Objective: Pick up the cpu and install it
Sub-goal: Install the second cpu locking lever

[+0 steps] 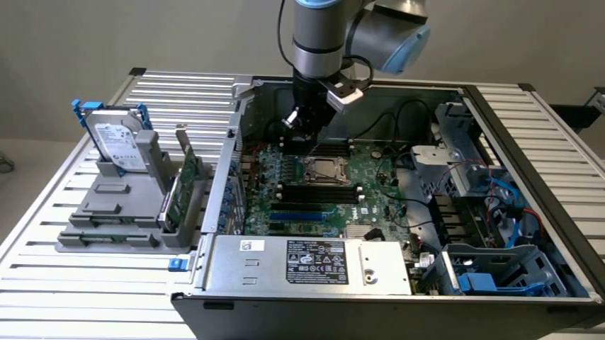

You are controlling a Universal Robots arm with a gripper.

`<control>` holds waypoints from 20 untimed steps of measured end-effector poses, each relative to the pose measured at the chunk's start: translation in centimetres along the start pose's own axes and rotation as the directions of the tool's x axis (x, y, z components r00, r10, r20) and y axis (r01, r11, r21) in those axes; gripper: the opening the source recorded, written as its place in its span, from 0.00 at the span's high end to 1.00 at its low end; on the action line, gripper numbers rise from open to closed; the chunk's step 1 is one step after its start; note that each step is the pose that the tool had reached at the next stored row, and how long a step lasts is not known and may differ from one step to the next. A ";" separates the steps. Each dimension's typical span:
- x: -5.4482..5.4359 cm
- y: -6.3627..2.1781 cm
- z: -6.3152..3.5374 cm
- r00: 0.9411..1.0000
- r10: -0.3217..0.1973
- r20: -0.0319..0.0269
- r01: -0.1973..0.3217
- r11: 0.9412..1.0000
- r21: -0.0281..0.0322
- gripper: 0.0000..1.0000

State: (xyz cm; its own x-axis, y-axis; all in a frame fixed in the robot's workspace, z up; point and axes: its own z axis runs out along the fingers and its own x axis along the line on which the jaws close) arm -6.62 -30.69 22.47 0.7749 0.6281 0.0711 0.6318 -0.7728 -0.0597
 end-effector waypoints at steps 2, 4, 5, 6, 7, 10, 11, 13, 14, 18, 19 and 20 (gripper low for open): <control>0.0 0.04 0.02 1.000 -0.014 0.001 0.014 1.000 0.001 0.89; 0.0 0.09 0.07 1.000 -0.020 0.001 0.020 1.000 0.001 0.89; 0.1 0.13 0.11 1.000 -0.022 0.001 0.022 1.000 0.002 0.89; 0.1 0.17 0.16 1.000 -0.024 0.001 0.024 1.000 0.002 0.89; 0.2 0.20 0.22 1.000 -0.026 0.001 0.026 1.000 0.002 0.89; 0.2 0.25 0.41 1.000 -0.031 0.001 0.031 1.000 0.002 0.89; 0.2 0.27 0.46 0.999 -0.033 0.001 0.033 0.999 0.002 0.89; 0.2 0.30 0.56 0.999 -0.036 0.001 0.036 0.999 0.002 0.89; 0.2 0.32 0.61 0.999 -0.038 0.001 0.038 0.999 0.002 0.89; 0.4 0.42 0.77 0.999 -0.045 0.002 0.045 0.999 0.002 0.89; 0.4 0.45 0.82 0.999 -0.046 0.002 0.046 0.999 0.002 0.89; 0.4 0.48 0.87 0.999 -0.048 0.002 0.048 0.999 0.003 0.89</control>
State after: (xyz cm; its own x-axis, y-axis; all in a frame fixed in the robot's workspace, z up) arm -5.98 -30.73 21.61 0.7437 0.6646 0.0720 0.6683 -0.7415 -0.0588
